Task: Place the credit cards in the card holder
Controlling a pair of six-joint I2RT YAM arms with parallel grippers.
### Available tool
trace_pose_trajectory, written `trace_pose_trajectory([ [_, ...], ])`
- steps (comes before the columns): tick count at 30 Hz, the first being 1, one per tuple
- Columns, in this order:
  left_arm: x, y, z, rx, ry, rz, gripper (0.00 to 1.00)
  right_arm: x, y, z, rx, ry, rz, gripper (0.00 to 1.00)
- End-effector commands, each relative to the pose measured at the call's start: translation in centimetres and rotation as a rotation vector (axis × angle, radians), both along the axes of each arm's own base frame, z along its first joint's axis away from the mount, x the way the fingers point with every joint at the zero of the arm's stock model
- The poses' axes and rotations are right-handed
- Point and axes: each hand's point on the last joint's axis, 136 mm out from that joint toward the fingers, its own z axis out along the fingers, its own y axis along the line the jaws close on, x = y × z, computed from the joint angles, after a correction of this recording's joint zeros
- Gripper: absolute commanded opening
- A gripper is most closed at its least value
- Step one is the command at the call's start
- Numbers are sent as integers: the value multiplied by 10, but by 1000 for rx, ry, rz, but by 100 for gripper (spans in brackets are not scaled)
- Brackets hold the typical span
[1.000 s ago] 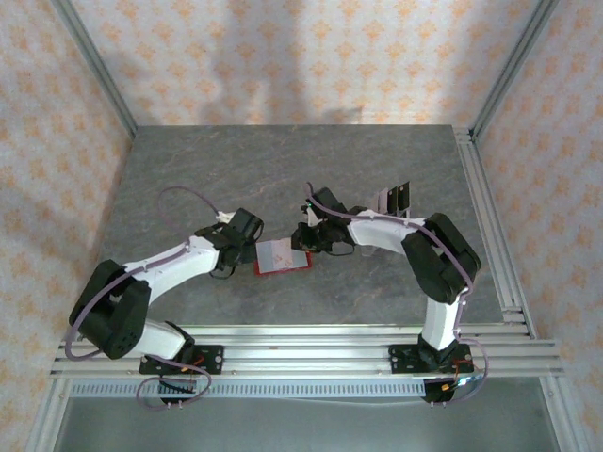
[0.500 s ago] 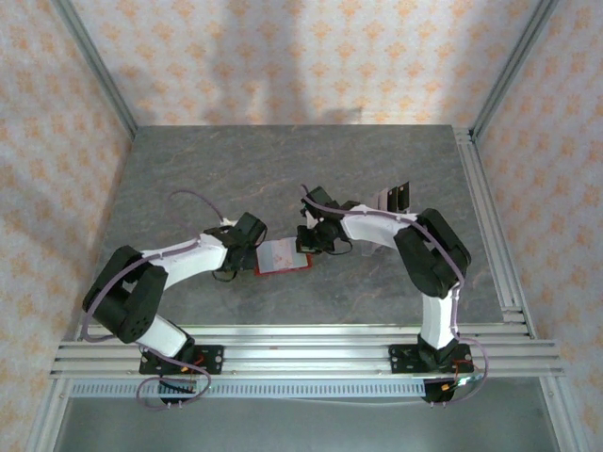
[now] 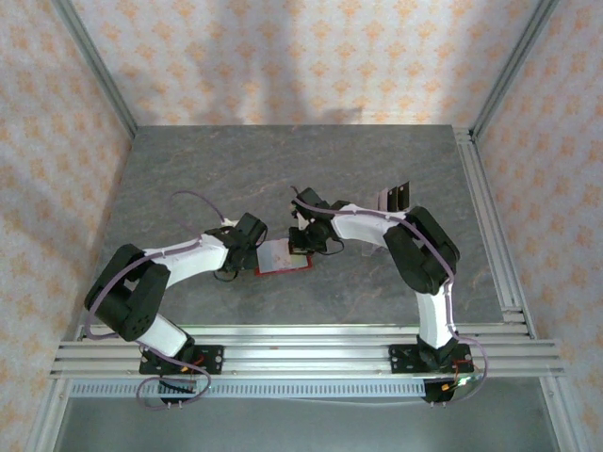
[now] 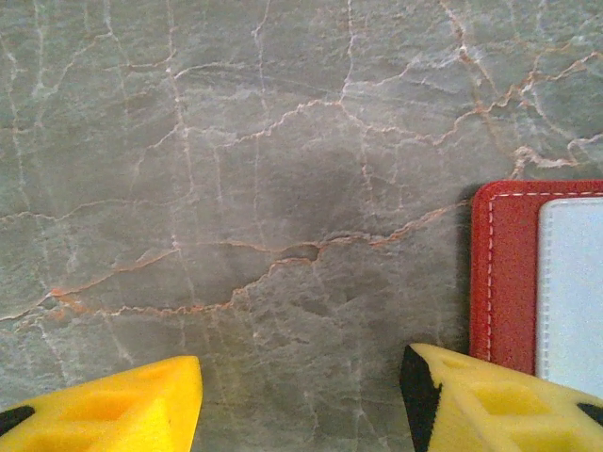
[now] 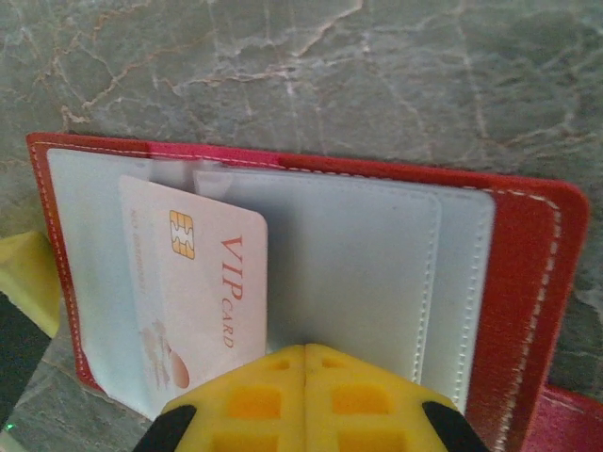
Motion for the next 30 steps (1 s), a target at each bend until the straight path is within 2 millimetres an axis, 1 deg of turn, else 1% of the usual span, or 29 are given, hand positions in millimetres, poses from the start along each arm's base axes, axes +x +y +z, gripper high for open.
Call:
trace_pose_trajectory([
  [1,-1,-1,-8,4,10,-13,60,-2,7,-1,-12,5,18,4],
  [7,0,-4,-8,-3,6,-19,60,-4,16,1,-10,5,33,4],
  [15,-1,-7,-11,-7,8,-25,60,-8,29,-4,-12,15,60,4],
  [22,-2,-9,-12,-5,12,-28,60,-7,39,1,16,20,61,4],
  [25,-2,-9,-13,-4,13,-26,60,-7,37,-1,12,22,62,4],
  [30,-2,-9,-12,-1,13,-27,60,-4,20,3,-27,-23,39,4],
])
